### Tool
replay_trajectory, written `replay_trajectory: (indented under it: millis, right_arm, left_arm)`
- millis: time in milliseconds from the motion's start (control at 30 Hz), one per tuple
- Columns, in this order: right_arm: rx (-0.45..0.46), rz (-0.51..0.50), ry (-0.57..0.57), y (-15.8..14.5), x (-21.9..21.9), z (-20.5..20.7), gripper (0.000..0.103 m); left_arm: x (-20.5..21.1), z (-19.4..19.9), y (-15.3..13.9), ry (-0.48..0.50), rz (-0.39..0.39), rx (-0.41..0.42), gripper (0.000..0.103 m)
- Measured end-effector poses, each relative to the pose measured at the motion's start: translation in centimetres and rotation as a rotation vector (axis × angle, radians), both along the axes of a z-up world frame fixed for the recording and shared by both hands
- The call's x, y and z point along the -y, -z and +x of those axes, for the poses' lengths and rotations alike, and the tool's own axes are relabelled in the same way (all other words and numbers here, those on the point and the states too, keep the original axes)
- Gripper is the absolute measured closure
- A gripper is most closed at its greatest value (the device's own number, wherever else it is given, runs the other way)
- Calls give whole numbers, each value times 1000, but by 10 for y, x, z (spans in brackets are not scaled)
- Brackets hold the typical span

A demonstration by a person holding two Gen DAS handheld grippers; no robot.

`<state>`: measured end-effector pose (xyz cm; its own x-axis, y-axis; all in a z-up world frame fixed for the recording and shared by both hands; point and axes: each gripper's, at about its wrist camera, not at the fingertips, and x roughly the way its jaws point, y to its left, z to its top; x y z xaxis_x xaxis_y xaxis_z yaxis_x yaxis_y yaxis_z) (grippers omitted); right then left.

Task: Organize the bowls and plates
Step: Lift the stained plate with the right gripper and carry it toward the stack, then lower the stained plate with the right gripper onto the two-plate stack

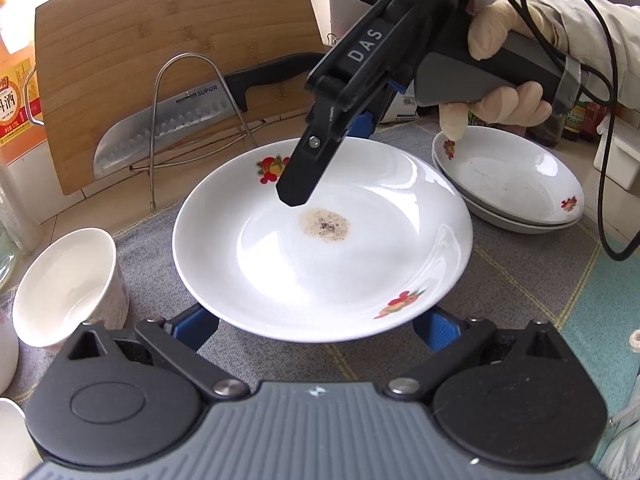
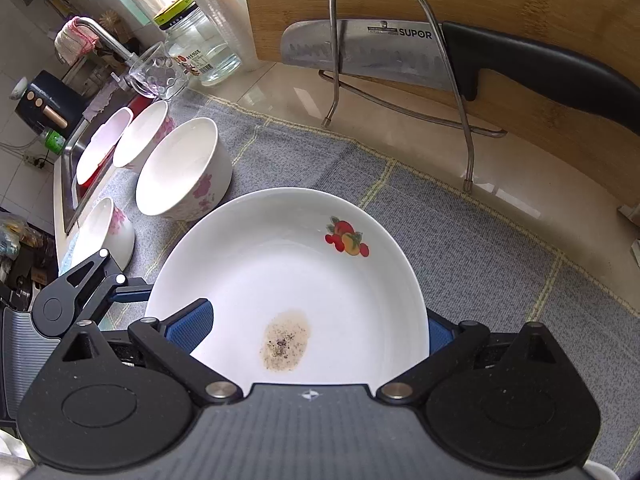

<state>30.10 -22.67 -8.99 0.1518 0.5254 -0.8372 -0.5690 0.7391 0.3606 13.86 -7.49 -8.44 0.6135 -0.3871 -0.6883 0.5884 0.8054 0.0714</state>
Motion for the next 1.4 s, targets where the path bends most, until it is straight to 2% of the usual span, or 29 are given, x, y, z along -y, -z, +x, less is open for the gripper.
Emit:
replay_trajectory:
  millis: [133, 667, 1400]
  right_arm:
    - [13, 6, 0, -7, 2, -13, 0]
    - [49, 35, 32, -24, 25, -64, 0]
    - [66, 39, 143, -27, 86, -107, 0]
  left_arm:
    - [1, -10, -6, 0, -14, -4, 1]
    - [18, -50, -23, 40, 12, 14, 1]
    - [65, -67, -32, 153, 17, 22, 1]
